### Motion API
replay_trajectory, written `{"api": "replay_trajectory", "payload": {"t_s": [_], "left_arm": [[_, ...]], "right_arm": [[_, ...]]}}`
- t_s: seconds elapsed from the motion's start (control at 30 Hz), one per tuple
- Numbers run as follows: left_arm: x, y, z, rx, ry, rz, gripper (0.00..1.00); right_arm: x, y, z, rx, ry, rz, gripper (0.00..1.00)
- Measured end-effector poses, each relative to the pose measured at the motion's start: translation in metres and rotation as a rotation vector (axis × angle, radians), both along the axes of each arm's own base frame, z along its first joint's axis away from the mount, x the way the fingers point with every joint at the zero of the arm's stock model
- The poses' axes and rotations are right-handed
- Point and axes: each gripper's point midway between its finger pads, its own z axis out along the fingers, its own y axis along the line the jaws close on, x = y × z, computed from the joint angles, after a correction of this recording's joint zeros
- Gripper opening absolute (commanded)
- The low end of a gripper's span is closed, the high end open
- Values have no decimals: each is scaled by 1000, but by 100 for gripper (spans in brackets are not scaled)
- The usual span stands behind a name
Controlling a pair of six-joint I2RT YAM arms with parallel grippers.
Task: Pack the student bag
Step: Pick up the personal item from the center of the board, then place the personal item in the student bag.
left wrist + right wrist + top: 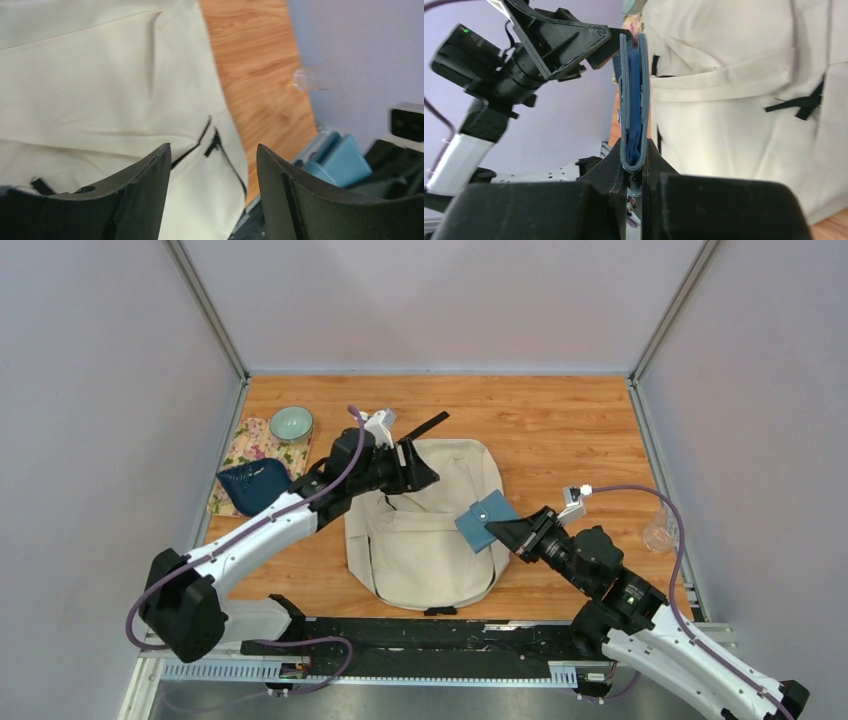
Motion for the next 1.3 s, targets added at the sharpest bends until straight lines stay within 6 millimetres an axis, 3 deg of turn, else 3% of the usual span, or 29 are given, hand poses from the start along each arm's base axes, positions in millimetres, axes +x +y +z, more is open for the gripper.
{"api": "replay_trajectory", "payload": {"t_s": [0.1,0.27,0.37,0.6,0.87,1.3], "left_arm": [[9,1,-23,147,68,54,70],[-6,5,-72,378,199,82,71],[-13,9,-90,480,250,90,71],[-2,8,-94,552,263,132,72],[4,7,-116,601,310,168,72],[16,-1,-113,515,312,257,73]], "right_arm": [[0,-4,-12,-41,27,-15,0],[-1,-10,-22,-78,45,-32,0],[-1,-13,-22,-84,41,-40,0],[-3,-20,-22,-88,32,-52,0],[-6,-32,-17,-72,11,-86,0],[-7,-40,-25,-98,25,-112,0]]}}
